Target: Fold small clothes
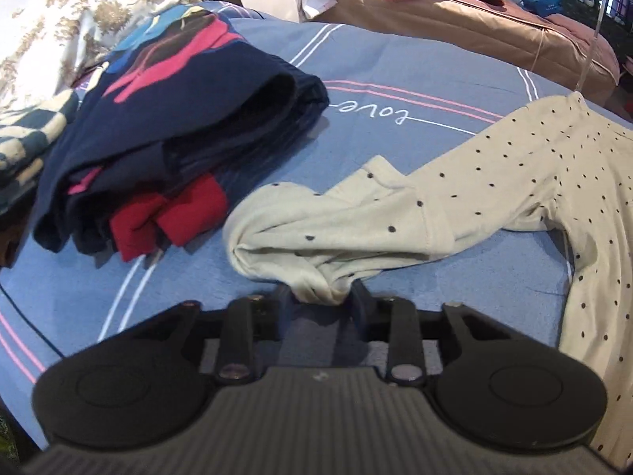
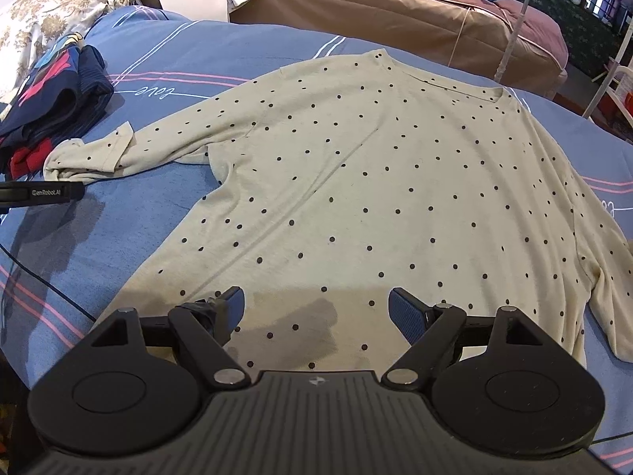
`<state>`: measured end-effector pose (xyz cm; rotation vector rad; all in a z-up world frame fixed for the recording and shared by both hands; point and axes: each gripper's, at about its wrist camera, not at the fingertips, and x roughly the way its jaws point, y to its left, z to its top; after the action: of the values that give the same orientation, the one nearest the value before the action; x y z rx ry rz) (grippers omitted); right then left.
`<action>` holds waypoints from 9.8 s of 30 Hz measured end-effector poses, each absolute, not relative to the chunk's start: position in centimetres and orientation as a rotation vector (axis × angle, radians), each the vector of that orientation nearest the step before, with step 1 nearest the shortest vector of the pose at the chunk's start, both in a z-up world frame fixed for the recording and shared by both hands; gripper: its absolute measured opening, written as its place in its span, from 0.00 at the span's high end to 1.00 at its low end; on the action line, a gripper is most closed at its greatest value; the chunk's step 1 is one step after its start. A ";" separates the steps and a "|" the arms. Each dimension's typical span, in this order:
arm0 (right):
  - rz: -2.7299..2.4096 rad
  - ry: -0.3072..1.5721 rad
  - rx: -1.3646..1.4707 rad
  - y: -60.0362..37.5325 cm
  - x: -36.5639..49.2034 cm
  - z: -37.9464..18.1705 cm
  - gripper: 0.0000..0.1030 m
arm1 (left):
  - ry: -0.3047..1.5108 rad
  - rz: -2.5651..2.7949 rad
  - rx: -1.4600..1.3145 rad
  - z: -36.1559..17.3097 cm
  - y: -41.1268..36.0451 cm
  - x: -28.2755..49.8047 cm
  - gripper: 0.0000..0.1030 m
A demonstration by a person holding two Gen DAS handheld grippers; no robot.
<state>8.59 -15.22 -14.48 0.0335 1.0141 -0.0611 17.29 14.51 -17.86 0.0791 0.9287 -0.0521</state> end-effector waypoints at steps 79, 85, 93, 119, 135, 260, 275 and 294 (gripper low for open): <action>-0.080 0.999 0.076 -20.0 5.0 -19.9 0.00 | 0.707 -0.278 0.317 -8.1 -3.7 14.6 0.89; -0.082 1.000 0.075 -19.9 5.1 -20.0 0.00 | 0.723 -0.308 0.303 -8.3 -4.1 14.5 0.89; -0.102 0.967 0.115 -21.0 4.8 -19.3 0.00 | 0.864 -0.564 0.212 -11.1 -4.9 10.6 0.17; 0.339 0.933 0.019 -11.1 25.7 -19.0 0.89 | 0.992 -0.296 0.221 -17.1 6.5 9.0 0.08; -0.327 0.604 0.598 -34.8 6.5 -15.0 0.73 | 0.975 -0.347 0.234 -16.8 3.2 9.9 0.08; -0.298 0.877 0.221 -40.2 4.3 -15.1 0.10 | 0.789 -0.101 0.379 -15.8 1.6 23.3 0.17; -0.292 0.833 0.307 -40.7 5.2 -15.4 0.00 | 0.927 -0.326 0.265 -16.2 -6.5 33.3 0.20; -0.267 0.784 0.651 -45.7 5.1 -17.0 0.03 | 0.950 -0.149 0.253 -17.6 -4.6 40.5 0.91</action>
<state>5.10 -45.67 -16.99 0.6510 0.7843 -0.2670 40.51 -4.63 -17.60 0.2533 0.9503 -0.1495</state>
